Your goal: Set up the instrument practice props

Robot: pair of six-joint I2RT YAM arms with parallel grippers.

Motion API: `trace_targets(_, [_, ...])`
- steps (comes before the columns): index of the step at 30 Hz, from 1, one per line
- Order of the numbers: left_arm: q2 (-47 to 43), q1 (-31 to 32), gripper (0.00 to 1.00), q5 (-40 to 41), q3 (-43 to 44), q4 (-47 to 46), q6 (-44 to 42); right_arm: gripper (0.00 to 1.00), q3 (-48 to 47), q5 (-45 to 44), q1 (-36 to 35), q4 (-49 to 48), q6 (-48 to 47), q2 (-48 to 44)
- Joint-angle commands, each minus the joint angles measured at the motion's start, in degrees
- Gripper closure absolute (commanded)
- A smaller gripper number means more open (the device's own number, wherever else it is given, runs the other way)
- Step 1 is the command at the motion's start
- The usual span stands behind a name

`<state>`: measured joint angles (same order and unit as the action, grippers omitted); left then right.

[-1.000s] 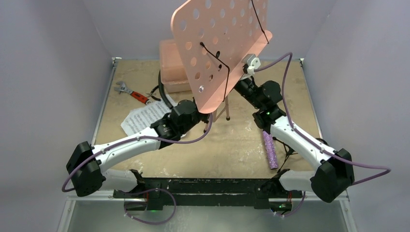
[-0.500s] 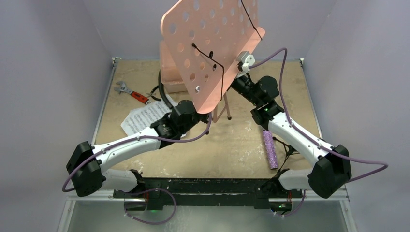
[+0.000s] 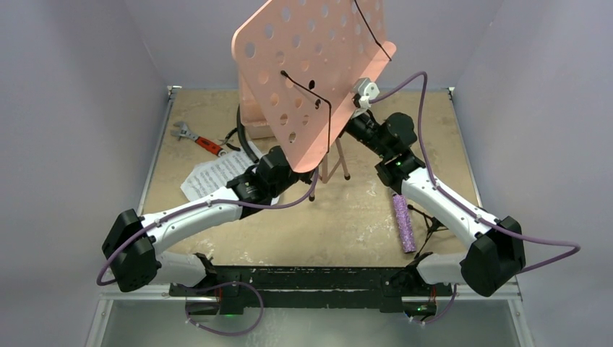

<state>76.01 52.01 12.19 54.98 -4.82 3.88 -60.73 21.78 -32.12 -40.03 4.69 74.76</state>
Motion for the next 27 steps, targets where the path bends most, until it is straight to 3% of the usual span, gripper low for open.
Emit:
trace_targets(1, [3.7,-1.0,1.00,1.6,-2.0,18.7,-5.6,1.00,-7.8,0.0,0.2,-24.1,0.5,-8.5])
trace_targets(8, [4.2,-1.1,1.00,2.7,-1.6,22.9,-8.7,1.00,-5.1,0.3,0.2,-22.5,-0.4,-10.4])
trace_targets(15, [3.8,-0.9,1.00,-0.6,-1.1,22.8,-13.1,0.98,3.8,-0.7,0.2,-21.0,0.2,-15.0])
trace_targets(27, [3.2,0.7,1.00,-7.8,-0.6,18.0,-19.2,0.61,12.1,-5.3,0.2,-16.3,0.5,-22.3])
